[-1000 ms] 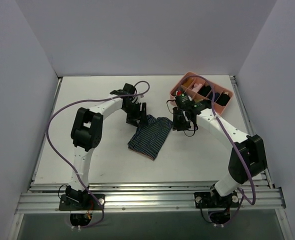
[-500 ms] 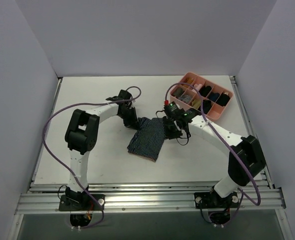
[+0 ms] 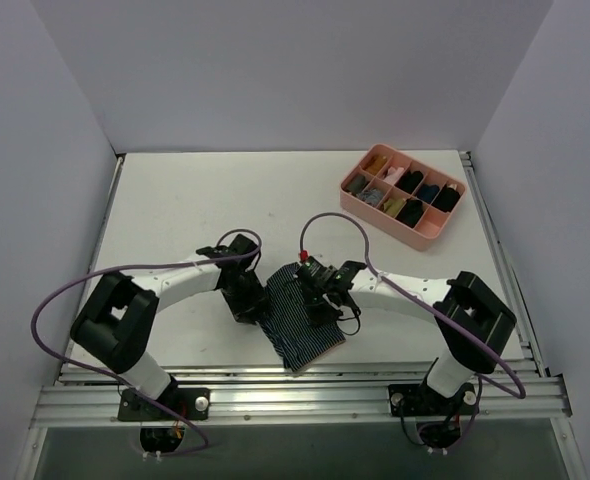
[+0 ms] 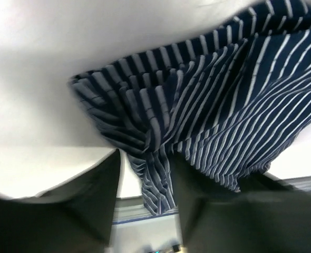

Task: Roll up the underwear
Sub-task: Fold the underwear

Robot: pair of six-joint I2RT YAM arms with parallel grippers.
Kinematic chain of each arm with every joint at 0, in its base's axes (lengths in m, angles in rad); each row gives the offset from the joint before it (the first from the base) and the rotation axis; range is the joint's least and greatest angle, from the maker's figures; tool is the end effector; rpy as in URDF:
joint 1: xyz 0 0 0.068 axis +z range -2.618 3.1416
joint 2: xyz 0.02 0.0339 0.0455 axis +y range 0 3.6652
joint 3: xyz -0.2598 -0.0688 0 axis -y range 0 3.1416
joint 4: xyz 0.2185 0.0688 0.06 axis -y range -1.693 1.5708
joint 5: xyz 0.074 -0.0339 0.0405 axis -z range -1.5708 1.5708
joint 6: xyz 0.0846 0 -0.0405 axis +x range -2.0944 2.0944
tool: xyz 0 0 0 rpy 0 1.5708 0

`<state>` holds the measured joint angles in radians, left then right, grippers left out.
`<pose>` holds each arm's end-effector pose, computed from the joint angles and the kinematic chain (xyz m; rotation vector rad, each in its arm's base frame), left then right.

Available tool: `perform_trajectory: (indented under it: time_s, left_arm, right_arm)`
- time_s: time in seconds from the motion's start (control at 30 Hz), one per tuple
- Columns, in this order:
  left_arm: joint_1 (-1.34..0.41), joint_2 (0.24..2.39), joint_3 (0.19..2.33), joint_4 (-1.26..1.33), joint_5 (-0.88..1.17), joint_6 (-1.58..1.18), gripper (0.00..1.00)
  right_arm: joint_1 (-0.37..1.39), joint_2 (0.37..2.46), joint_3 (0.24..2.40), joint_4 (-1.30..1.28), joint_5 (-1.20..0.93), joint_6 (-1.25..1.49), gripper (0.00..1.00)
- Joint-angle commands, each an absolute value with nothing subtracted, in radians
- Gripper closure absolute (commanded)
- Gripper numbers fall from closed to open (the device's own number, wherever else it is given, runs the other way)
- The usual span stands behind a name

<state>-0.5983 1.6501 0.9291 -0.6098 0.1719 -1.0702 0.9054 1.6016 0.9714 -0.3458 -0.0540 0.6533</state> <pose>0.2246 -0.1706 0.1205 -0.6876 2.9966 -0.4525 0.1993 0.2614 0.1616 -0.3597 2.6617 0.6301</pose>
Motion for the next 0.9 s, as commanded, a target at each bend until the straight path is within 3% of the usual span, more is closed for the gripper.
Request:
perform_trajectory:
  time_s: [0.0, 0.2, 0.37, 0.53, 0.87]
  left_arm:
    - [-0.583, 1.549, 0.92, -0.693, 0.069, -1.152, 0.44]
    - [-0.459, 1.509, 0.945, -0.764, 0.049, -1.056, 0.31]
    - [-0.436, 1.52, 0.922, -0.686, 0.109, -1.046, 0.3]
    - [-0.437, 1.517, 0.888, -0.565, 0.164, -1.078, 0.3]
    - [-0.436, 1.562, 0.864, -0.557, 0.175, -1.048, 0.3]
  right_arm:
    - [0.917, 1.615, 0.916, -0.313, -0.003, 0.706, 0.82]
    - [1.001, 1.592, 0.96, -0.342, 0.072, 0.71, 0.81]
    - [1.135, 1.574, 1.011, -0.357, 0.152, 0.753, 0.77]
    - [1.28, 1.627, 1.034, -0.391, 0.242, 0.807, 0.66]
    - [1.426, 1.741, 1.084, -0.417, 0.307, 0.877, 0.6]
